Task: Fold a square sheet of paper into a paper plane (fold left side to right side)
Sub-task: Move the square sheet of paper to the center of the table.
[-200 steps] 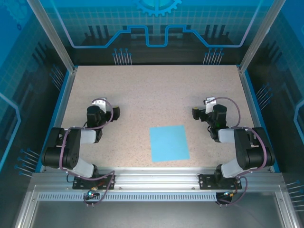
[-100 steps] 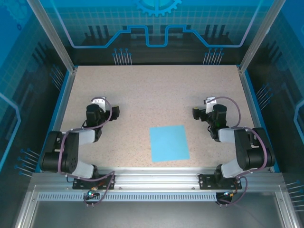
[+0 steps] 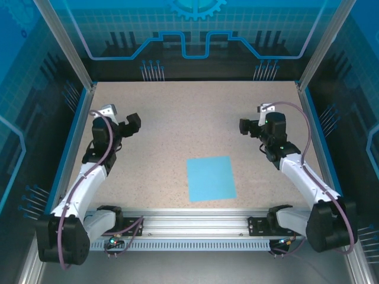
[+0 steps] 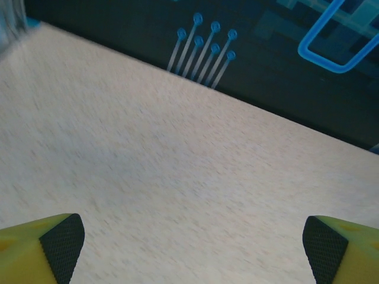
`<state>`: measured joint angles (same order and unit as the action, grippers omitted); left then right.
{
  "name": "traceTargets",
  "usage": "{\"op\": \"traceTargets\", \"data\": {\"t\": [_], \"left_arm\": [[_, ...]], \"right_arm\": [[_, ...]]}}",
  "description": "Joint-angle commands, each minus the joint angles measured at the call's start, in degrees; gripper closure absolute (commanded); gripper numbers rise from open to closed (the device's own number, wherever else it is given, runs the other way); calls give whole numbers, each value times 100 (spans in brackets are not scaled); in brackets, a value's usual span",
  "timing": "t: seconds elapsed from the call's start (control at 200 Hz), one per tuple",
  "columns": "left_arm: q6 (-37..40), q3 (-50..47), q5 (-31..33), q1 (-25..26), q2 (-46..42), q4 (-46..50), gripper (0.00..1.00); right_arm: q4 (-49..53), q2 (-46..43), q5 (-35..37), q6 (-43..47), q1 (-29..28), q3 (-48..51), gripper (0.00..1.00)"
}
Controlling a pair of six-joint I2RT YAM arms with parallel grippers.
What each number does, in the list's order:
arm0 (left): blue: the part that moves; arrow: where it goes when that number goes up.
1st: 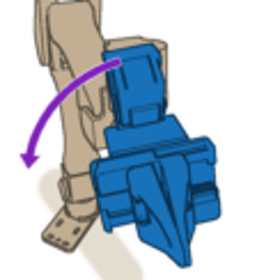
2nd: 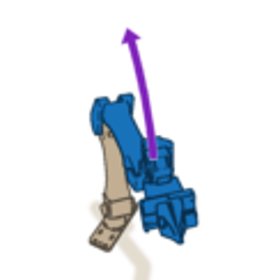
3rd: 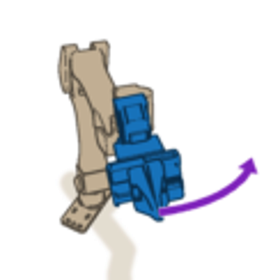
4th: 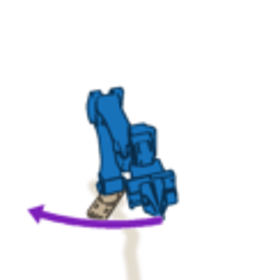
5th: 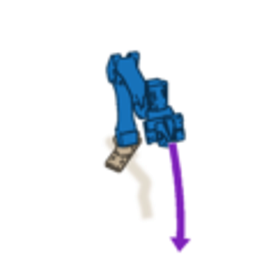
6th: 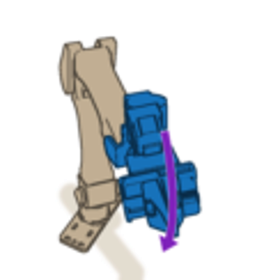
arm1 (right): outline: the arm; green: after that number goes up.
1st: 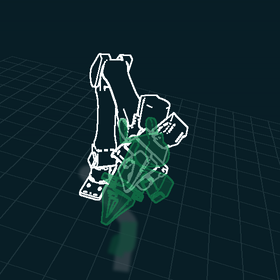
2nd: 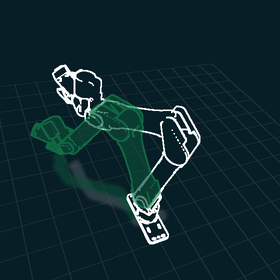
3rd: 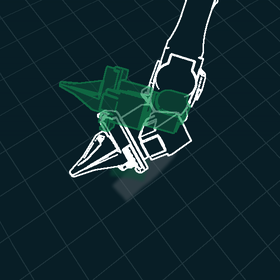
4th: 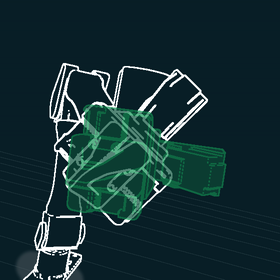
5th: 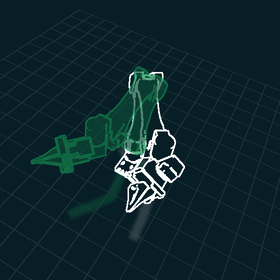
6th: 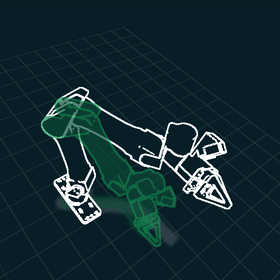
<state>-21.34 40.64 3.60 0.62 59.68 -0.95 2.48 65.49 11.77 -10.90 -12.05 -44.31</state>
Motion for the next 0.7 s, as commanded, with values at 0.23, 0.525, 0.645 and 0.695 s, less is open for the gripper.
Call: {"op": "traceTargets", "data": {"t": [0.23, 0.525, 0.645, 0.695], "left_arm": [[-1488, 47, -2087, 558, 437, 1575, 1], [-1584, -255, -2571, 1388, 700, 1278, 9], [-1571, -253, -2458, 1666, 856, 1240, 10], [-1574, -241, -2412, 1751, 910, 1211, 11]], "right_arm": [[3383, 112, 543, -1077, -2407, -833, 0], [4123, 1235, 410, -1433, -3812, -1047, 0], [4109, 1794, 180, -1494, -4004, -1138, 0], [4064, 2012, 165, -1516, -4050, -1192, 0]]}}
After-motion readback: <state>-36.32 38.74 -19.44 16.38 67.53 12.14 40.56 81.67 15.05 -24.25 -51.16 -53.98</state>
